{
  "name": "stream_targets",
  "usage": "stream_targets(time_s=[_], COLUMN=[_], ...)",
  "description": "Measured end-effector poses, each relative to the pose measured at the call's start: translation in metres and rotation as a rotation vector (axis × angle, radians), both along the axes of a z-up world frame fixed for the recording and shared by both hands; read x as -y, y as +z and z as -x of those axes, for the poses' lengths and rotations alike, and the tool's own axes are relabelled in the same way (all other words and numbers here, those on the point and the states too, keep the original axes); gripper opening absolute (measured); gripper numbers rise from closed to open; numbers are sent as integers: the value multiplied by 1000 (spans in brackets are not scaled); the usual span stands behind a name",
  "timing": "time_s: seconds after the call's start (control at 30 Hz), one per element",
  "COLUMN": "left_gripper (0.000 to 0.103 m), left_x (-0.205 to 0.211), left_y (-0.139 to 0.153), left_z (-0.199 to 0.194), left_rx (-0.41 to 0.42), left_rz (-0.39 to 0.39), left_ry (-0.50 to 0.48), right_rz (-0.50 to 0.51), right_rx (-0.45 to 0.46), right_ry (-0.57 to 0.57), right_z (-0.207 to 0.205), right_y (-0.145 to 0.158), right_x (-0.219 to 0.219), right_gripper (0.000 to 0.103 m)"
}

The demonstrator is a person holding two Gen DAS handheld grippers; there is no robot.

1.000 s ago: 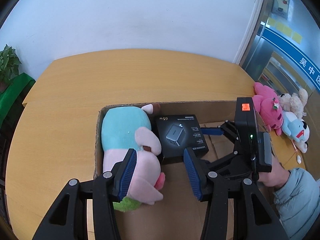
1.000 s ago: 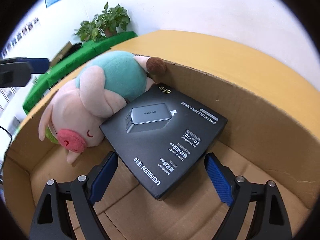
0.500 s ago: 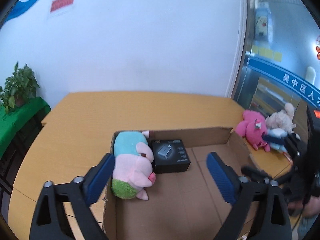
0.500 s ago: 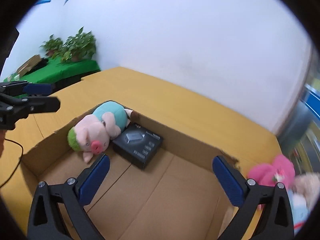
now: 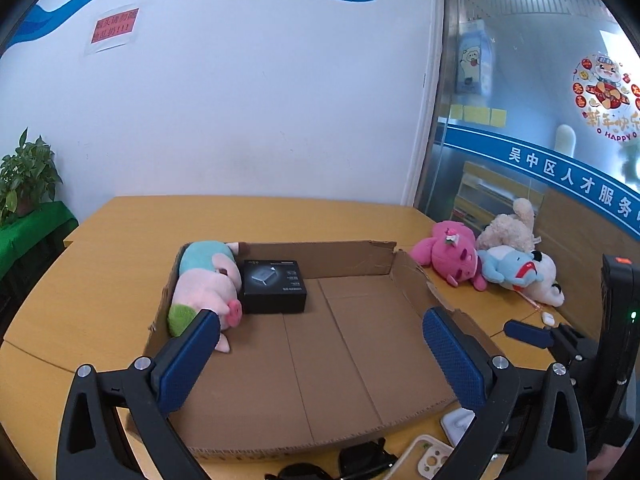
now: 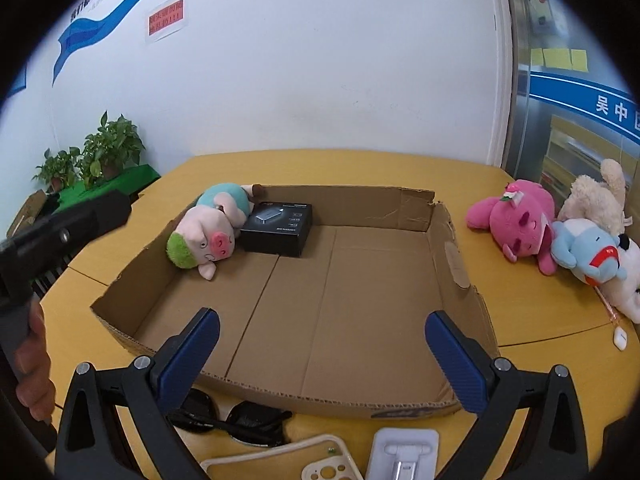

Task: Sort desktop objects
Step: 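Release the charger box beside the pig and withdraw the left gripper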

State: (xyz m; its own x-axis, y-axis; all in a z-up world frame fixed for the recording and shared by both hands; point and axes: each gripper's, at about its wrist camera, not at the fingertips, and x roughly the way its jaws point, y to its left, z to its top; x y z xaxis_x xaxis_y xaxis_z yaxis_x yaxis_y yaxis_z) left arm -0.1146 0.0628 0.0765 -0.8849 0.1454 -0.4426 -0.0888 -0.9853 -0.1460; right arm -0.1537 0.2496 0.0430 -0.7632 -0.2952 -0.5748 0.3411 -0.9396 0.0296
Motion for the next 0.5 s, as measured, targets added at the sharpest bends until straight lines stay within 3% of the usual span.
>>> stream_targets(time_s=[0.27,0.5], left_gripper=[103,102], left_x=[-17,-4], left_y=[-20,-20], left_z=[-31,-35], left_rx=[4,-6], left_rz=[36,-44], left_ry=[18,90], right_rz=[-37,-31], right_rx=[-68,-91], right_ry=[-62,-5], right_z=[-19,-20], right_y=[-11,-7], right_x=[-12,-11], right_gripper=[103,103])
